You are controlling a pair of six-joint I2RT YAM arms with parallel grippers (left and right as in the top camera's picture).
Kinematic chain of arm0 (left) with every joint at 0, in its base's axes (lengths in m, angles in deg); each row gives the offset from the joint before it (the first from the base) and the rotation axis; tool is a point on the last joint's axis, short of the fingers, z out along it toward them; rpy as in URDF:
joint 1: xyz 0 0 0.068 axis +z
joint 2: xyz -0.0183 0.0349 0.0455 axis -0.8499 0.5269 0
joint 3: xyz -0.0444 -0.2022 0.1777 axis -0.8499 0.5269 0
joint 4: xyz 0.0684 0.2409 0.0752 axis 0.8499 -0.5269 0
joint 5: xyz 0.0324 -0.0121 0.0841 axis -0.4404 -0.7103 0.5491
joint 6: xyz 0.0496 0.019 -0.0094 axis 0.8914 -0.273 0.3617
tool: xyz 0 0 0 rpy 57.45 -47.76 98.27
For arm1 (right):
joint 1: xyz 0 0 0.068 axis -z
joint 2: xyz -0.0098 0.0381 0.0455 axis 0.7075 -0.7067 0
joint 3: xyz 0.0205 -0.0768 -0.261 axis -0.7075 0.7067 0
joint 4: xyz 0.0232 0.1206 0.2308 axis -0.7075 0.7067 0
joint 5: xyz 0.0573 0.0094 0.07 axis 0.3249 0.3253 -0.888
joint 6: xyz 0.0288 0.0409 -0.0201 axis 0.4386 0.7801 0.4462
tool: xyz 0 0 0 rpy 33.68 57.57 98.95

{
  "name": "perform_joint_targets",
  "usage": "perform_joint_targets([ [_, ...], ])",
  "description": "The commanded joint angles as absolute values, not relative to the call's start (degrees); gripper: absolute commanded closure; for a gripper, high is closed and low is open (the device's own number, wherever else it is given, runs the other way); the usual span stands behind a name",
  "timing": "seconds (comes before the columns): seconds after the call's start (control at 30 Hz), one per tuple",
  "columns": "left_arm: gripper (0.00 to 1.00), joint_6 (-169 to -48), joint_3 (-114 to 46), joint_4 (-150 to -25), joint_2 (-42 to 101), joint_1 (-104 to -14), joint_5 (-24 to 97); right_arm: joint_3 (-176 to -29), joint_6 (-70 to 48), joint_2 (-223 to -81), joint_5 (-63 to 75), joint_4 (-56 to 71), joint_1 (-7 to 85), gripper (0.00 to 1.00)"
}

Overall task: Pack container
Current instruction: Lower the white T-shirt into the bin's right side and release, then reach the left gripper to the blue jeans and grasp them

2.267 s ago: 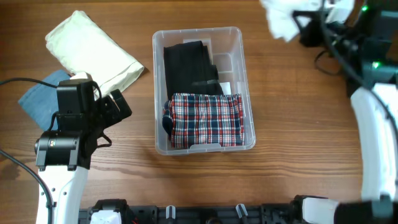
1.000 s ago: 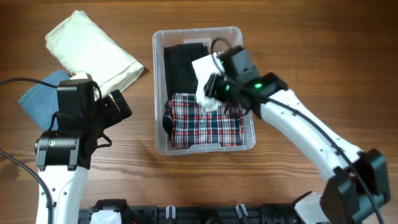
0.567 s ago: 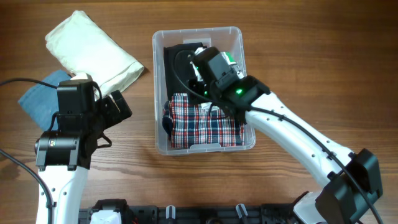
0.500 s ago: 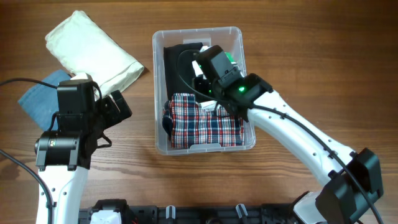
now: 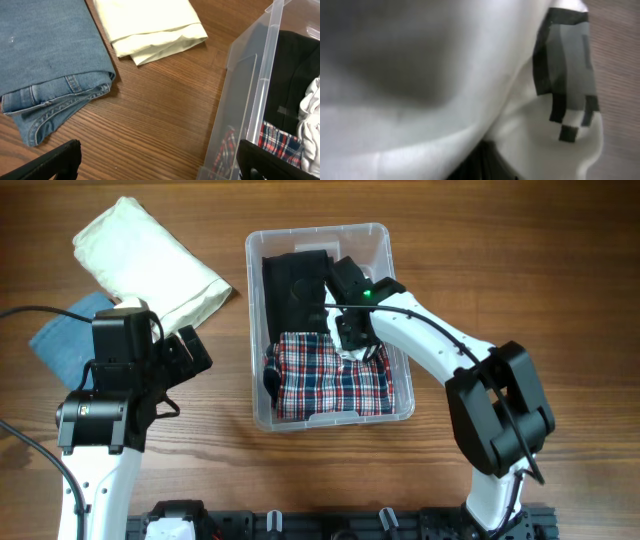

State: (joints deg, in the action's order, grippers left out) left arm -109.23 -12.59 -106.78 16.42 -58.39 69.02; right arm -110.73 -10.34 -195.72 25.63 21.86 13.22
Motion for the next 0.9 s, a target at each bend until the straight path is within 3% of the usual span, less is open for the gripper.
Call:
perform_joint_targets([
  [0.0,0.00,-108.56,-13.60,-106.76,16.57,-57.93,69.79,-115.82,-14.23,-185.92,27.29,22.76,13.39,0.73],
  [0.03,0.00,-108.56,-13.60,-106.74,16.57,-57.93,69.79,-117.26,-15.01,-182.36,27.29,22.67,13.39,0.46],
  [0.07,0.00,-108.56,-13.60,-106.74,16.57,-57.93,69.79,-118.18,-15.47,-178.71,27.73,22.30,13.41,0.32],
  [0.2,0.00,-108.56,-13.60,-106.74,16.57,-57.93,69.79,-118.44,-15.52,-165.82,27.69,21.49,16.08,0.30],
  [0.3,0.00,-108.56,-13.60,-106.26,16.57,-57.93,69.79,-118.42,-11.23,-163.06,27.62,28.25,21.39,0.00],
  [0.47,0.00,-116.95,-13.60,-105.01,16.57,-53.47,75.32,-117.63,-12.09,-164.77,23.95,33.91,30.33,0.00],
  [0.53,0.00,-118.09,-13.60,-103.72,16.81,-42.24,71.23,-117.61,-13.46,-165.16,23.51,35.61,32.15,0.00],
  [0.57,0.00,-117.58,-13.60,-101.78,17.99,-33.41,63.69,-117.61,-13.86,-165.25,22.16,35.61,32.43,0.00],
  [0.7,0.00,-117.65,-13.60,-99.31,28.22,-13.67,50.18,-117.61,-14.56,-165.36,21.33,35.81,32.41,0.00],
  [0.87,0.00,-115.11,-13.60,-93.60,45.16,-7.81,48.61,-117.61,-14.60,-166.63,19.86,35.79,32.41,0.00],
])
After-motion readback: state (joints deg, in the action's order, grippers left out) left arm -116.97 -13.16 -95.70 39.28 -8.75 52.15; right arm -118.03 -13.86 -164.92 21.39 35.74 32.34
